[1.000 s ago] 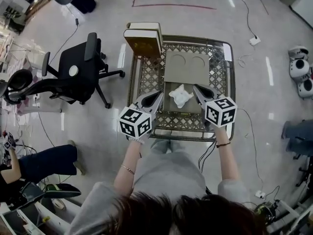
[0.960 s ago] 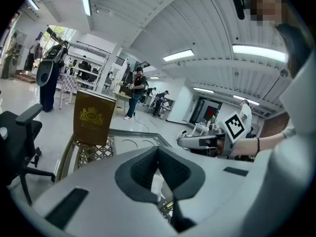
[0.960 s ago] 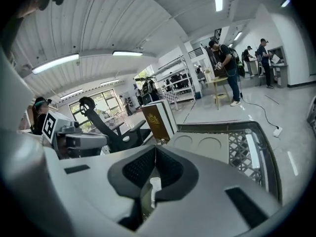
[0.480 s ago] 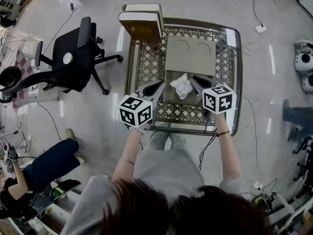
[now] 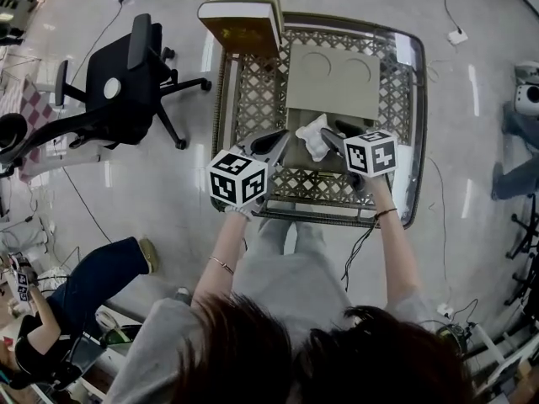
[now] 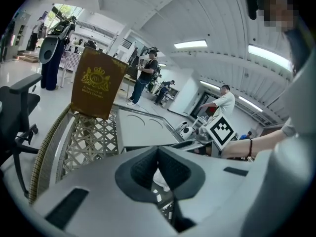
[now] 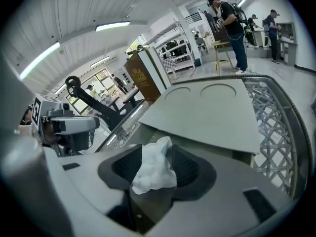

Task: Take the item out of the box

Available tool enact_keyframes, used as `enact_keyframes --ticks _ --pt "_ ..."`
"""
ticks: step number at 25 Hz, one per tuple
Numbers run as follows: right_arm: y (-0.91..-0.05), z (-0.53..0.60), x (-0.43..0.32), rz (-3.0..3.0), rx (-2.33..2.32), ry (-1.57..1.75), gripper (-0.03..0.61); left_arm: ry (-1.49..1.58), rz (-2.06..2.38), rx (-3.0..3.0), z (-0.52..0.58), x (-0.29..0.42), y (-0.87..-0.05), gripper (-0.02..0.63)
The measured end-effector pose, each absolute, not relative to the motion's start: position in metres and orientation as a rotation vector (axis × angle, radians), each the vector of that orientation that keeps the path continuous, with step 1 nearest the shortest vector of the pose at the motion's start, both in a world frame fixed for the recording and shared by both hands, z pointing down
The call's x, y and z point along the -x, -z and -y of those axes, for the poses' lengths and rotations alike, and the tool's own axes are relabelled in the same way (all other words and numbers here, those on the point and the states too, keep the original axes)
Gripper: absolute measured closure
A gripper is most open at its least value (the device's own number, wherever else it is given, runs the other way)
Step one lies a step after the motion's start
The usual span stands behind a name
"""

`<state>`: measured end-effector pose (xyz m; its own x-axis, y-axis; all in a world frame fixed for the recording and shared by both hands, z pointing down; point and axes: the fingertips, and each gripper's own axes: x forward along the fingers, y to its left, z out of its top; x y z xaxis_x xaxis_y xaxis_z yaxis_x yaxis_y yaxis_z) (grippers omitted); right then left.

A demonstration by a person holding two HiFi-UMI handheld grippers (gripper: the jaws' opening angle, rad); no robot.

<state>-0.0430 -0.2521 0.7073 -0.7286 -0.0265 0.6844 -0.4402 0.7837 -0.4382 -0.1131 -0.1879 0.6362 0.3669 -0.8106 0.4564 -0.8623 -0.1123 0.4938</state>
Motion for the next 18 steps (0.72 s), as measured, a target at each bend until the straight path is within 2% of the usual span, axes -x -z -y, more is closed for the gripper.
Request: enact_keyframes --ticks 11,18 --pt "-0.740 0.247 0.044 2.170 -0.293 -0.759 0.383 -0.091 1.422 -1.877 0.186 0.113 -0.656 0.597" --pt "-0.747 0.244 0.045 2.131 -0.291 -0.756 0.432 -0.089 1.414 -1.863 0.184 0.112 -0.661 0.597"
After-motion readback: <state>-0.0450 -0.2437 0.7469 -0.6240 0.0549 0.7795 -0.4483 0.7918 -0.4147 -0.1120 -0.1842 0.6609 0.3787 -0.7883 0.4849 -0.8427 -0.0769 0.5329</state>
